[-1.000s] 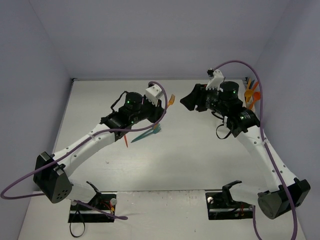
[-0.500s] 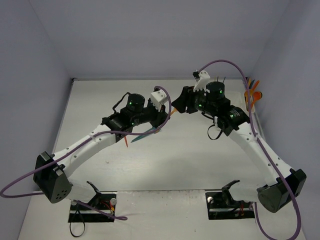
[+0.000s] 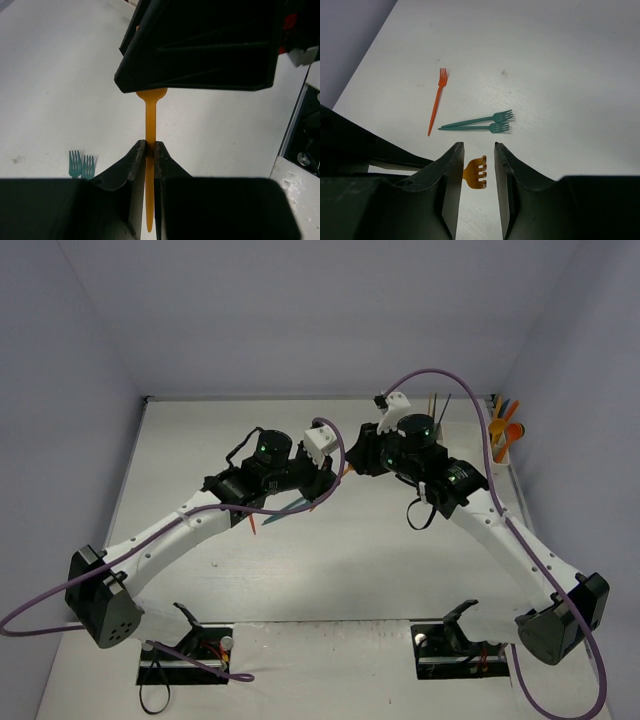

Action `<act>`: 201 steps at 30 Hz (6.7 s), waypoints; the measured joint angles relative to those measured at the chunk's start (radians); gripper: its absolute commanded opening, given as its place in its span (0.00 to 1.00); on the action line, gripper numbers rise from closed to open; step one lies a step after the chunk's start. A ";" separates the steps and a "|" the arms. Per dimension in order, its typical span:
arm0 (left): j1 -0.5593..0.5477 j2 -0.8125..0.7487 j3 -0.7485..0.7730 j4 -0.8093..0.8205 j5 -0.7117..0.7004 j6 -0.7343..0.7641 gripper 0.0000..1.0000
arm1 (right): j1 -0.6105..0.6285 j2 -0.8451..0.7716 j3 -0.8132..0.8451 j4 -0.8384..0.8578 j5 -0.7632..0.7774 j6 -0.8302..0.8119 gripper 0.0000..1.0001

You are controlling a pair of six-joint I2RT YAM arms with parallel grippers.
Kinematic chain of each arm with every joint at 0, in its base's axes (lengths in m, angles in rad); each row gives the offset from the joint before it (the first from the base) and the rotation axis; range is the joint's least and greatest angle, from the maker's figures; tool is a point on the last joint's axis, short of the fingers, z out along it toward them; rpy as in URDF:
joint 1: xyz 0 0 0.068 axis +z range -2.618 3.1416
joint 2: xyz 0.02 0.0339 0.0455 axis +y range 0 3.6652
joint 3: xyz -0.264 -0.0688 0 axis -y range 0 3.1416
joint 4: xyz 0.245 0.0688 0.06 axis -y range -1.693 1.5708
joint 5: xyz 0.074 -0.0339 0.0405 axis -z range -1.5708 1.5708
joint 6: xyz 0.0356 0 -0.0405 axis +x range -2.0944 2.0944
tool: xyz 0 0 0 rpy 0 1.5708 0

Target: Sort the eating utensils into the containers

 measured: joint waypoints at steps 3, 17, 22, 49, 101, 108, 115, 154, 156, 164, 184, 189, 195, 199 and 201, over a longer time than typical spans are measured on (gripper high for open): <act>0.000 -0.001 0.009 -0.005 0.000 0.001 0.00 | 0.015 -0.002 -0.018 0.000 0.023 -0.002 0.29; -0.013 -0.005 0.012 0.003 0.010 -0.007 0.44 | 0.054 -0.087 -0.059 0.008 0.110 -0.014 0.00; -0.011 -0.008 0.011 -0.015 -0.044 -0.029 0.66 | 0.052 -0.123 -0.060 0.001 0.210 -0.046 0.00; 0.103 -0.276 -0.341 -0.285 -0.468 -0.326 0.70 | -0.434 0.009 -0.079 0.260 0.628 -0.263 0.00; 0.352 0.212 -0.198 -0.313 -0.595 -0.595 0.52 | -0.445 -0.436 -0.248 0.152 0.366 -0.105 0.52; 0.384 0.375 -0.100 -0.292 -0.595 -0.599 0.25 | -0.444 -0.534 -0.272 0.043 0.315 -0.069 0.54; 0.388 0.462 -0.032 -0.289 -0.613 -0.597 0.00 | -0.444 -0.550 -0.273 -0.015 0.258 -0.064 0.55; 0.023 -0.166 -0.123 0.026 -0.134 0.105 0.00 | 0.082 0.044 0.117 -0.043 -0.058 -0.004 0.45; 0.021 -0.166 -0.123 0.018 -0.134 0.112 0.00 | 0.089 0.050 0.117 -0.043 -0.026 -0.006 0.40; 0.002 -0.166 -0.119 -0.005 -0.134 0.125 0.00 | 0.101 0.056 0.117 -0.043 0.066 -0.007 0.16; 0.000 -0.165 -0.115 -0.035 -0.202 0.101 0.75 | 0.134 0.040 0.098 -0.044 0.225 -0.076 0.00; 0.002 -0.167 -0.125 -0.038 -0.365 0.029 0.80 | 0.134 -0.019 0.090 -0.046 0.458 -0.161 0.00; 0.048 -0.173 -0.183 -0.100 -0.532 -0.103 0.80 | 0.071 -0.065 0.090 -0.032 0.781 -0.294 0.00; 0.115 -0.177 -0.234 -0.143 -0.565 -0.192 0.81 | -0.101 -0.065 0.074 0.006 0.844 -0.344 0.00; 0.146 -0.185 -0.267 -0.164 -0.572 -0.227 0.81 | -0.183 -0.064 0.059 0.024 0.857 -0.361 0.00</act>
